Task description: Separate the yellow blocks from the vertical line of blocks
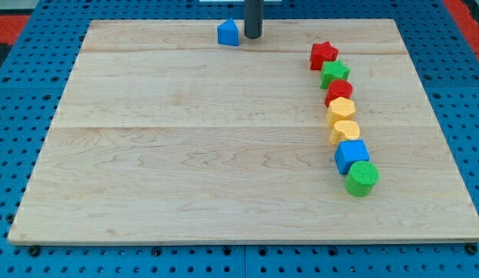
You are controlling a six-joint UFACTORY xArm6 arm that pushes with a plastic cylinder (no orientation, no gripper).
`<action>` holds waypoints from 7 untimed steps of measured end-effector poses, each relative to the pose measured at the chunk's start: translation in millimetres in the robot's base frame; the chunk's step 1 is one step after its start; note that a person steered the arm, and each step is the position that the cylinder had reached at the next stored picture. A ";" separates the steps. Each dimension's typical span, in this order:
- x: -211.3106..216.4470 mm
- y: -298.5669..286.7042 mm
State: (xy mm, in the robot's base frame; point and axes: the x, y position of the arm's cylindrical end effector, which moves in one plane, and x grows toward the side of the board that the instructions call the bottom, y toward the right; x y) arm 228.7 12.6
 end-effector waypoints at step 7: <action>-2.0 323.4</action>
State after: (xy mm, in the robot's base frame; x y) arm 226.7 336.0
